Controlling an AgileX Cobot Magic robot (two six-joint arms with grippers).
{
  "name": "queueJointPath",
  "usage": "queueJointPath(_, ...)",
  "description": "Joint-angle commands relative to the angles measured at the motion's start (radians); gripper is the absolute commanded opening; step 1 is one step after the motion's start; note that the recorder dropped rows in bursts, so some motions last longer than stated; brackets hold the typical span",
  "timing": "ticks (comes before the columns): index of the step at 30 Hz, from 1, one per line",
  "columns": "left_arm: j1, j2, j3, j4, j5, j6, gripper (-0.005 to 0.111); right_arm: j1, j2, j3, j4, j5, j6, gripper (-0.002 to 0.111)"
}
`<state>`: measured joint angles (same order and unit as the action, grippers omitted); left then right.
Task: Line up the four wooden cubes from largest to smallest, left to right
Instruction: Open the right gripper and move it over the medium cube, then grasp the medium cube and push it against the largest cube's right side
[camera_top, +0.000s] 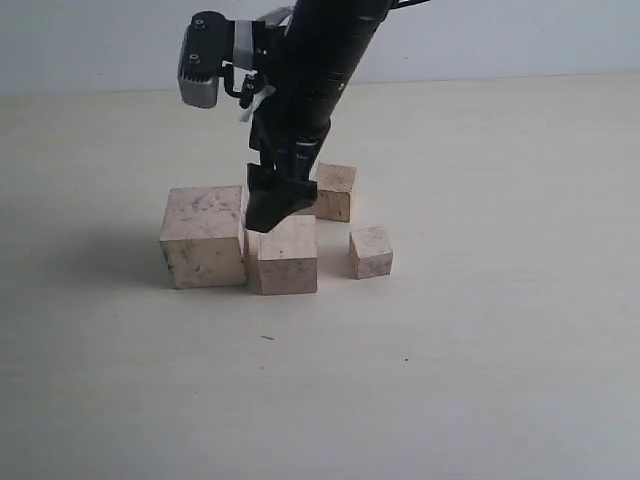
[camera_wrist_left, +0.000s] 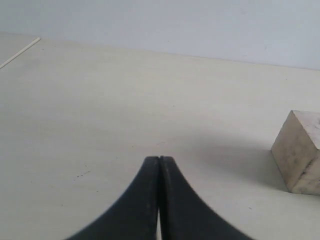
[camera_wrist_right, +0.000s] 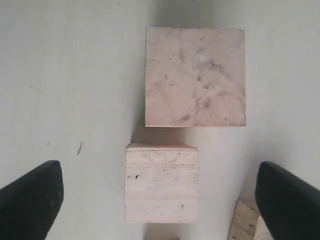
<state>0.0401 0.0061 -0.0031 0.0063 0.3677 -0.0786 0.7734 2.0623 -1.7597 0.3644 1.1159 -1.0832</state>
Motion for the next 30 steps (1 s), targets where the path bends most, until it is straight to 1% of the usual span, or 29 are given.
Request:
queueJointPath(1, -0.002, -0.006, 0.003, -0.006, -0.014, -0.004, 0.0, -0.002, 0.005, -0.002, -0.013, 0.011, 0.012, 0.099)
queueJointPath(5, -0.002, -0.006, 0.003, -0.006, -0.014, -0.004, 0.0, -0.002, 0.039, 0.021, -0.033, -0.003, 0.012, 0.099)
queueJointPath(11, -0.002, -0.006, 0.003, -0.006, -0.014, -0.004, 0.0, -0.002, 0.084, 0.067, -0.089, -0.142, 0.012, 0.099)
queueJointPath(25, -0.002, -0.006, 0.003, -0.006, -0.014, -0.004, 0.0, -0.002, 0.161, 0.093, -0.07, -0.16, 0.012, 0.099)
queueJointPath(27, -0.002, -0.006, 0.003, -0.006, -0.014, -0.004, 0.0, -0.002, 0.174, 0.093, -0.07, -0.16, 0.012, 0.096)
queueJointPath(28, -0.002, -0.006, 0.003, -0.006, -0.014, -0.004, 0.0, -0.002, 0.182, 0.093, -0.07, -0.16, 0.012, 0.092)
queueJointPath(30, -0.002, -0.006, 0.003, -0.006, -0.014, -0.004, 0.0, -0.002, 0.195, 0.095, -0.07, -0.168, 0.012, 0.081)
